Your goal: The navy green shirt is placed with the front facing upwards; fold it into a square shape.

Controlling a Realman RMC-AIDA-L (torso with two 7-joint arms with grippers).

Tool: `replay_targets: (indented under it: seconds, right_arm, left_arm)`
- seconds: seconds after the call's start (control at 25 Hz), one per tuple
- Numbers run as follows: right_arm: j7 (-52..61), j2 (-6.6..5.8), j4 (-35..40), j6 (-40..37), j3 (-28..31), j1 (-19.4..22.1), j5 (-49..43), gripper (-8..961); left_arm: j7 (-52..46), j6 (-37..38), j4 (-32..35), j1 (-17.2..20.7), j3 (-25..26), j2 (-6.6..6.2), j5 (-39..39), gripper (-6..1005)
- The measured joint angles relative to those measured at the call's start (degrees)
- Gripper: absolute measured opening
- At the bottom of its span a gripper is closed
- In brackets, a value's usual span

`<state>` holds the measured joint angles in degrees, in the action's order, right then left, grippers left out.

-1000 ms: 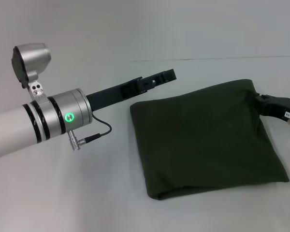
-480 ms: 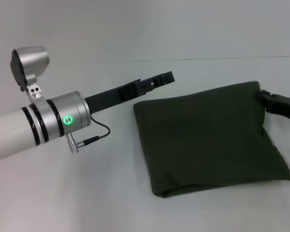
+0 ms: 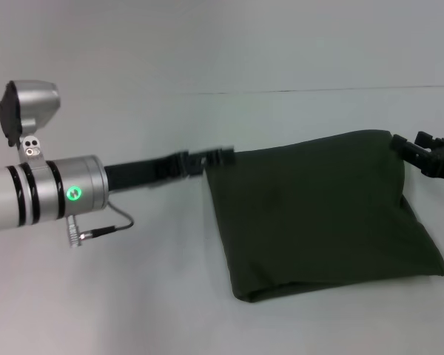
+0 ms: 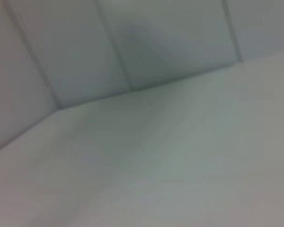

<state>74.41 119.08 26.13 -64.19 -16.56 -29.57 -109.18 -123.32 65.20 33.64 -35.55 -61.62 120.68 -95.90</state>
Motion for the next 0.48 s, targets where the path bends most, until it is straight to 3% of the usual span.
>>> replay_targets:
  seconds: [0.12, 0.2, 0.48]
  right_arm:
    - [-4.7, 0.29, 1.0, -5.8, 0.1, 1.2, 0.4, 456]
    - [-7.1, 0.39, 1.4, -9.7, 0.1, 2.1, 1.0, 694]
    - [-9.1, 0.26, 2.8, -15.1, 0.1, 3.8, 3.4, 867]
  left_arm:
    - [-6.6, 1.8, 0.4, -1.5, 1.8, -0.92, -8.7, 901]
    - [-10.5, 3.3, 0.8, -2.1, 2.9, -1.33, -13.1, 899]
    - [-18.0, 5.4, 0.6, -3.7, 4.2, -1.56, -19.4, 893]
